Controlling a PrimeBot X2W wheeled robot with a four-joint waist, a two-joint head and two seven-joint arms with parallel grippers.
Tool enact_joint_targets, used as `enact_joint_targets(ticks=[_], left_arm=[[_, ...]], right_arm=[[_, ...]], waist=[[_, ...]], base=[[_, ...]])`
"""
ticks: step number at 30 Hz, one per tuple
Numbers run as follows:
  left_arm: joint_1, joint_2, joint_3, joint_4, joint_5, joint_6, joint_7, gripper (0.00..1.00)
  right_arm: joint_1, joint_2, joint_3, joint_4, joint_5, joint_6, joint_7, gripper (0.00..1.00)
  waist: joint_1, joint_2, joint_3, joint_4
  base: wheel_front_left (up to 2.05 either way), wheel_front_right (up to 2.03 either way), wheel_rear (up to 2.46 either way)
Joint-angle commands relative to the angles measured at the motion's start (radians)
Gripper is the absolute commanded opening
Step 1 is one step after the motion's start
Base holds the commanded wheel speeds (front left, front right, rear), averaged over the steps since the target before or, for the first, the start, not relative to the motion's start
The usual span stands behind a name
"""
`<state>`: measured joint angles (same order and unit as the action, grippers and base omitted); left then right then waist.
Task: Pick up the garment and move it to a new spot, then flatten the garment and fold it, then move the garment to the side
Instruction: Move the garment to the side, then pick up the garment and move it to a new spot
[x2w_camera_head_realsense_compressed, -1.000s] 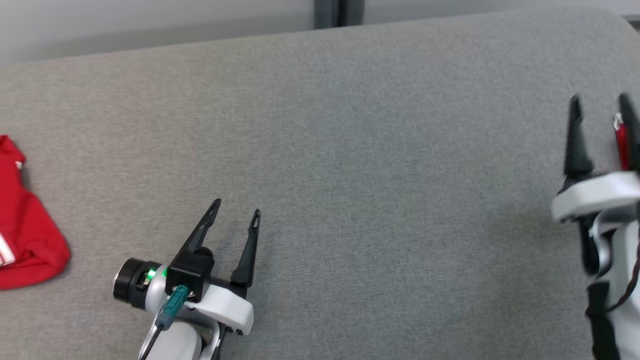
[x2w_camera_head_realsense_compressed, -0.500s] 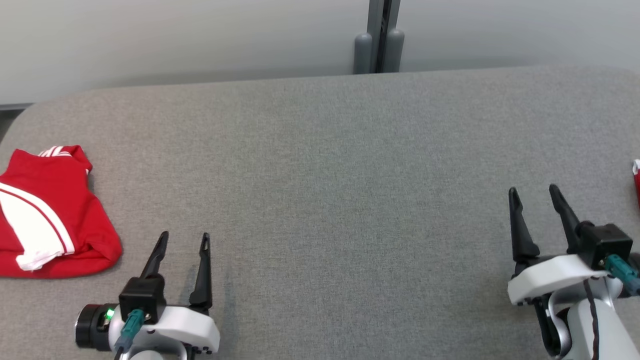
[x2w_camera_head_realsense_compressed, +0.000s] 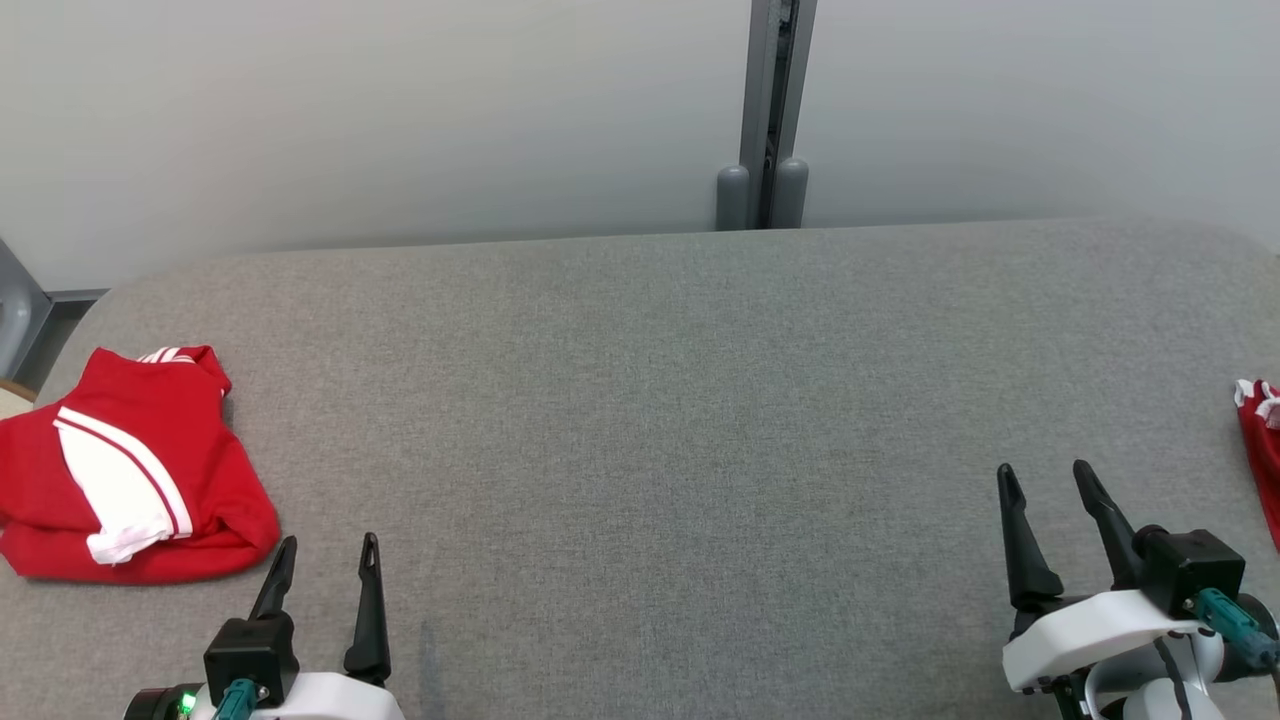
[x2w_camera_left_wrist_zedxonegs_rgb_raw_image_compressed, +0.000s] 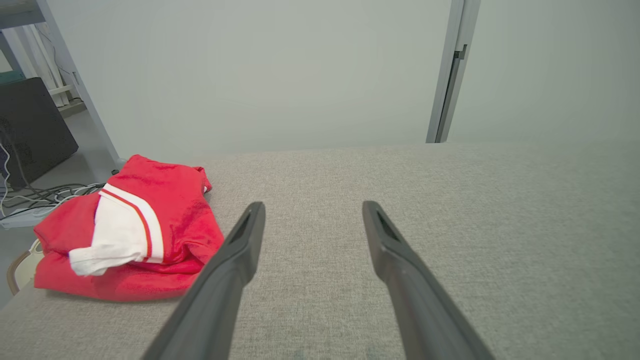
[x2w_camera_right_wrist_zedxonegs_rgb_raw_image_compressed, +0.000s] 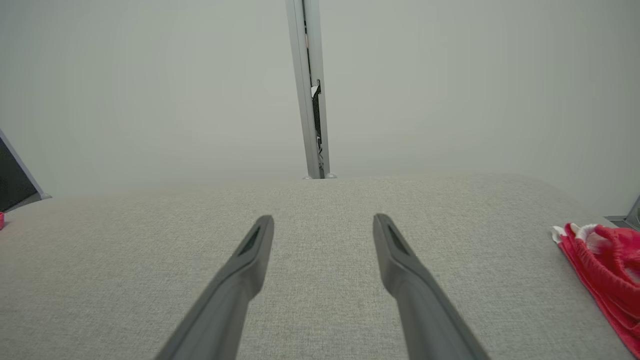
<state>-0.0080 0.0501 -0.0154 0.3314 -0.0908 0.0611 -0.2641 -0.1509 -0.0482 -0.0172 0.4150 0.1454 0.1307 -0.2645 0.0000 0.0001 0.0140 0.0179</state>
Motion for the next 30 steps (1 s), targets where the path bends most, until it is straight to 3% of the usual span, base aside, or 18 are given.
enact_joint_targets(ticks=[1, 18, 30], left_arm=[[0.010, 0.002, 0.008, -0.002, 0.004, -0.004, 0.000, 1.00], [0.013, 0.002, 0.001, 0.003, -0.026, 0.010, 0.000, 1.00], [-0.001, 0.002, -0.001, -0.012, -0.049, 0.031, 0.000, 1.00]], right_arm=[[0.015, -0.005, 0.010, -0.006, 0.006, 0.000, 0.000, 1.00], [0.024, -0.005, 0.035, -0.005, 0.022, 0.000, 0.000, 1.00], [0.022, -0.005, 0.046, -0.011, 0.001, 0.000, 0.000, 1.00]], waist=[[0.0000, -0.0001, -0.010, -0.001], [0.0000, -0.0001, -0.004, 0.027], [0.0000, -0.0001, 0.034, 0.239]], base=[[0.00, 0.00, 0.00], [0.00, 0.00, 0.00], [0.00, 0.00, 0.00]])
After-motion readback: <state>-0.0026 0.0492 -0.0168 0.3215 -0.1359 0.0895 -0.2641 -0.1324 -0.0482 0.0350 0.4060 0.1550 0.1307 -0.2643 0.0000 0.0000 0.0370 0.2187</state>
